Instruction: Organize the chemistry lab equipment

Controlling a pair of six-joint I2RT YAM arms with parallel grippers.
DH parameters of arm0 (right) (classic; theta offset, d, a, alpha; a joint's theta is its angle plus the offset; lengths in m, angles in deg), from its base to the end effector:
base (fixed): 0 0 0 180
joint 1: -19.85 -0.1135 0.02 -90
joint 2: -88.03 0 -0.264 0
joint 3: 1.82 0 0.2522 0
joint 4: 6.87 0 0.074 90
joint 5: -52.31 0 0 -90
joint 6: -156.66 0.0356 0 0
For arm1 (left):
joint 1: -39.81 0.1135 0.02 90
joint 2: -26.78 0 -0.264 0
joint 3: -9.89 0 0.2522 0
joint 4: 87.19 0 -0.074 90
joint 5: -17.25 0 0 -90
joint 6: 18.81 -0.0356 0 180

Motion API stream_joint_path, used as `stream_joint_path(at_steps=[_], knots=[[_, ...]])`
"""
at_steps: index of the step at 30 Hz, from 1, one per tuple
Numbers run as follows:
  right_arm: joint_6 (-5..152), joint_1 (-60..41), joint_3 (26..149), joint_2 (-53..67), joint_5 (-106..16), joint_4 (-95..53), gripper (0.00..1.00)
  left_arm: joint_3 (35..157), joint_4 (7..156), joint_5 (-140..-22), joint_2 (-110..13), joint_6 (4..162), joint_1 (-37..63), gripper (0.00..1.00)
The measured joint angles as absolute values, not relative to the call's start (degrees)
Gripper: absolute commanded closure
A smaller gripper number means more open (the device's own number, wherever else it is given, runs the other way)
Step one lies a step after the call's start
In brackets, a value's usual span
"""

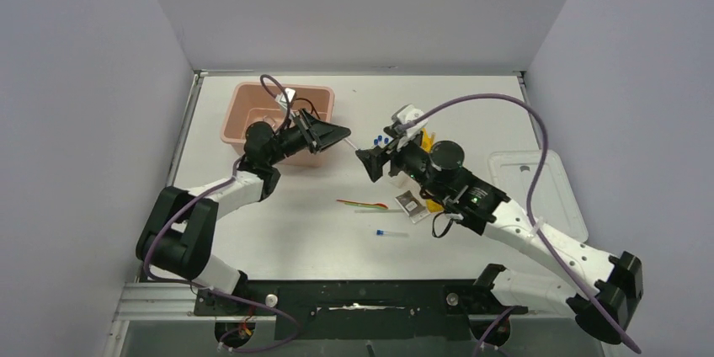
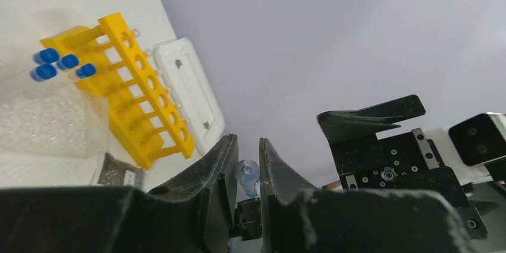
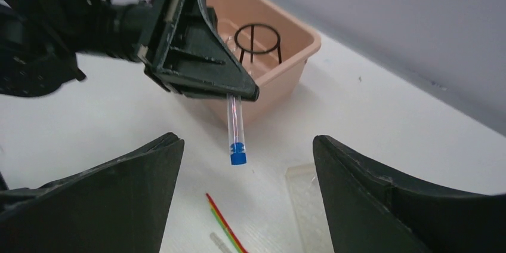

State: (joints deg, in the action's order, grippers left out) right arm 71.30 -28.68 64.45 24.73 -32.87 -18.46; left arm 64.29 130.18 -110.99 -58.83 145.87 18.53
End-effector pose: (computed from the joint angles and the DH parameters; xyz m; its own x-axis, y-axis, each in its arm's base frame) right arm 0.1754 0.1939 0.3460 -0.1549 -0.0535 -0.9865 -0.6813 0.7289 0.0674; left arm 0.2873 -0.1355 0.2570 -0.8016 -0.5008 -0.3267 0.3233 0.0968 -0.9413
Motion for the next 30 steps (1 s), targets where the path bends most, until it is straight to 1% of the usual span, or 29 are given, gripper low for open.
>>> stream_joint_path(at_steps=[4,7,9,12,13,14,15,16,17,28,30], knots=[[71.39,-27.74,62.48,30.95,-31.77,-11.84,0.16,66.13,138.64,-110.72,-62.74,153.8,17.81,0.91],[70.3,-27.44,62.7,31.96,-31.27,-8.3,0.17,67.11,145.14,-108.89,-64.16,159.92,16.43,0.91],[69.6,-27.41,62.72,31.83,-31.16,-7.03,0.19,67.35,149.88,-106.83,-64.79,164.36,15.08,0.91],[68.55,-27.39,62.7,31.46,-31.16,-5.06,0.27,68.14,154.84,-103.75,-65.73,169.89,13.09,0.91],[68.37,-27.33,62.68,31.33,-31.12,-4.17,0.33,68.34,155.93,-102.72,-65.93,171.42,12.47,0.91],[68.26,-27.2,62.68,31.24,-31.03,-3.16,0.41,68.4,156.89,-101.52,-66.06,173.1,11.84,0.92],[68.07,-27.04,62.66,31.22,-30.92,-2.24,0.47,68.4,157.68,-100.28,-66.13,174.74,11.25,0.92],[67.81,-26.91,62.59,31.22,-30.81,-1.35,0.51,68.36,158.58,-98.94,-66.19,176.27,10.68,0.92],[67.7,-26.67,62.57,31.22,-30.79,-0.39,0.53,68.16,159.5,-97.44,-66.26,177.93,10.16,0.92],[67.06,-26.23,62.55,30.93,-32.89,2.87,0.55,60.51,164.17,-83.77,-66.67,188.84,7.62,0.93],[66.97,-26.23,62.75,30.3,-34.07,2.78,0.53,59.42,164.74,-81.9,-66.67,189.6,7.36,0.93]])
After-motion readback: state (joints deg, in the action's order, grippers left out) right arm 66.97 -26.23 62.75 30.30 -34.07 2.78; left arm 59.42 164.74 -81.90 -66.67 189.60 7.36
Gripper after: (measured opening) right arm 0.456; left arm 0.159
